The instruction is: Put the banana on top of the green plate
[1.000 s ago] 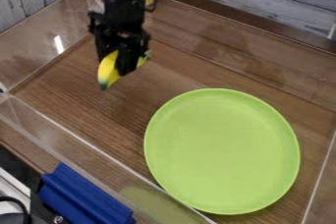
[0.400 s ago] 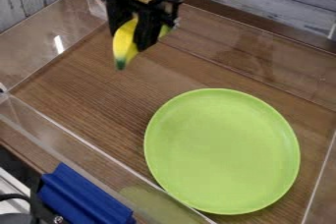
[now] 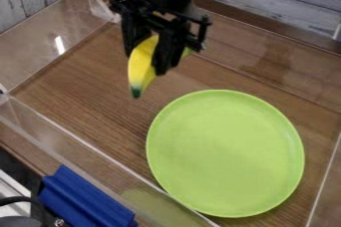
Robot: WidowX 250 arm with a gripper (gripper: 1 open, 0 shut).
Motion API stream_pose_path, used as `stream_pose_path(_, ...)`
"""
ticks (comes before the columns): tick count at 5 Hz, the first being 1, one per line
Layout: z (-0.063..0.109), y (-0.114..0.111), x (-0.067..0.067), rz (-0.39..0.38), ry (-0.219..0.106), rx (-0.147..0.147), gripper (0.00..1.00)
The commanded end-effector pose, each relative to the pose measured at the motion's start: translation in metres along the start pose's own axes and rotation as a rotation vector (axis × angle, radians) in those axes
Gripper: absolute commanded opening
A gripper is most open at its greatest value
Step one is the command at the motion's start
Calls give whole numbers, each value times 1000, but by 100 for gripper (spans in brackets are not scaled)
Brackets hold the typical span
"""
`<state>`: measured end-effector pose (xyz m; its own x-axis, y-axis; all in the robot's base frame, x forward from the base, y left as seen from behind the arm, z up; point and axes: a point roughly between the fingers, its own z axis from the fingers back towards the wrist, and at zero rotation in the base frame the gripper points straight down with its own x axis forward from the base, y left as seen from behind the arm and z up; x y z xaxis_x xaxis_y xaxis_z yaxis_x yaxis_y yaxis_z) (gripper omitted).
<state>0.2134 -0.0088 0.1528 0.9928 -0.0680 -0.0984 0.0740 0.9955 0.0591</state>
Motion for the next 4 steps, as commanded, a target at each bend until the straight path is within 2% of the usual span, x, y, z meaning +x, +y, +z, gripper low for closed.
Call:
stream_pose_path(1,9,-21,-12,-2,-30,3,0)
stream_pose_path(2,9,-48,-22,3,-29,2,0)
stream_pose_path(4,-10,-102,-25,-2,-41,17,0)
